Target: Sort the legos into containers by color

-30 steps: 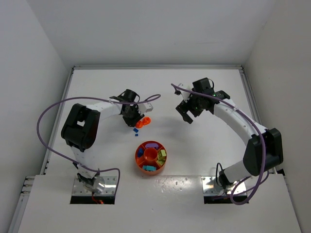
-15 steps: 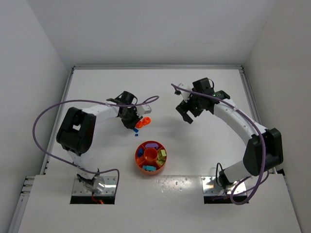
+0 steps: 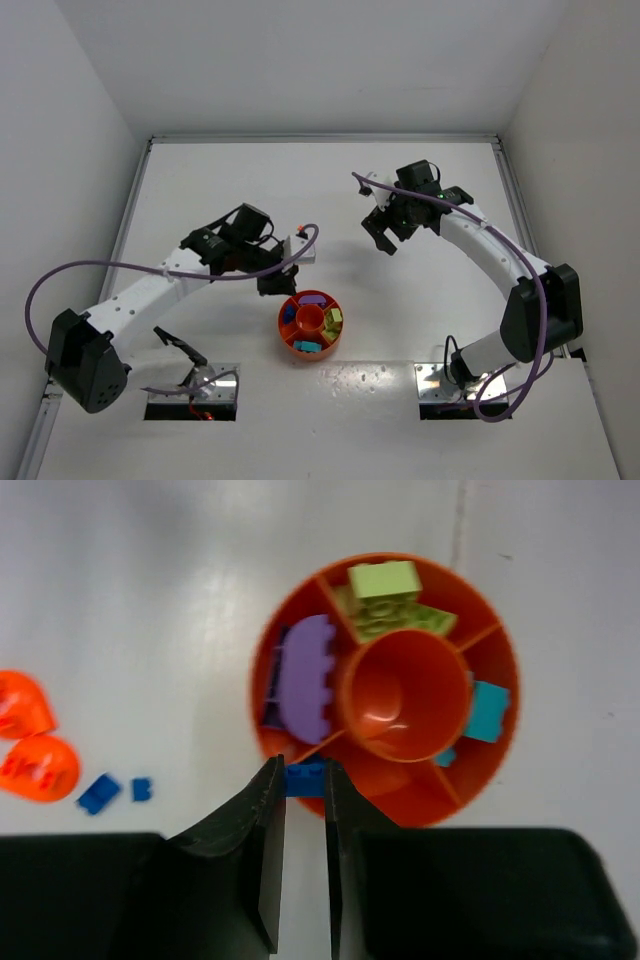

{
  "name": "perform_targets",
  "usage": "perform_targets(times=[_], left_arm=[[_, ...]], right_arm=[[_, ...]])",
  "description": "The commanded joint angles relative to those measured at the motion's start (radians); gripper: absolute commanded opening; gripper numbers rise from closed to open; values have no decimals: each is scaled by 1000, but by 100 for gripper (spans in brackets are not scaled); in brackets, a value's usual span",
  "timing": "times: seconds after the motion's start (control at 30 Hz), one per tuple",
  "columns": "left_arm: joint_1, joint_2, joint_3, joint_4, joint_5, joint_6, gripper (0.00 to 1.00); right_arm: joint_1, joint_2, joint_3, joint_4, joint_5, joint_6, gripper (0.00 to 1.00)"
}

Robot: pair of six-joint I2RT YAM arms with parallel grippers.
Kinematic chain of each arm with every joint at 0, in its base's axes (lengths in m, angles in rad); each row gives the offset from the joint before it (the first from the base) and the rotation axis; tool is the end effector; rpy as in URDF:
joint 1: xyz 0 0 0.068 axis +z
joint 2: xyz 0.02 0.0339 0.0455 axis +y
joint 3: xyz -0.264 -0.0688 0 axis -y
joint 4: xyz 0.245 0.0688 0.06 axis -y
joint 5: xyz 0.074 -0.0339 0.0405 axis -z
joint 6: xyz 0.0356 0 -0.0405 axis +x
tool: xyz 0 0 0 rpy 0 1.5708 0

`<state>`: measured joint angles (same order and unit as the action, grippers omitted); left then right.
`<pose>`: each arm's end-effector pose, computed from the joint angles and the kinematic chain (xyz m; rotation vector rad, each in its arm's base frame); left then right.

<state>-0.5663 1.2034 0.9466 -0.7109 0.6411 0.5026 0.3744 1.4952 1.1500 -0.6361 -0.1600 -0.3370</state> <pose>0.1873 -0.1443 0.2712 1.4594 1.9710 -0.8337 0.2879 0.1192 0.2596 -0.9451 2.3660 0.2186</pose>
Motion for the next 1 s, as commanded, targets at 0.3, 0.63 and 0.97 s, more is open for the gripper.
perform_targets(times=[0.3, 0.63, 0.97], left_arm=[[-191, -74, -43, -67, 23, -65, 8], [-191, -51, -14, -121, -12, -19, 9], [-181, -21, 27, -170, -87, 40, 15]], right_arm=[[-5, -46, 24, 21, -29, -4, 92], [-5, -64, 5, 21, -29, -4, 92], [-5, -64, 5, 21, -29, -4, 92]])
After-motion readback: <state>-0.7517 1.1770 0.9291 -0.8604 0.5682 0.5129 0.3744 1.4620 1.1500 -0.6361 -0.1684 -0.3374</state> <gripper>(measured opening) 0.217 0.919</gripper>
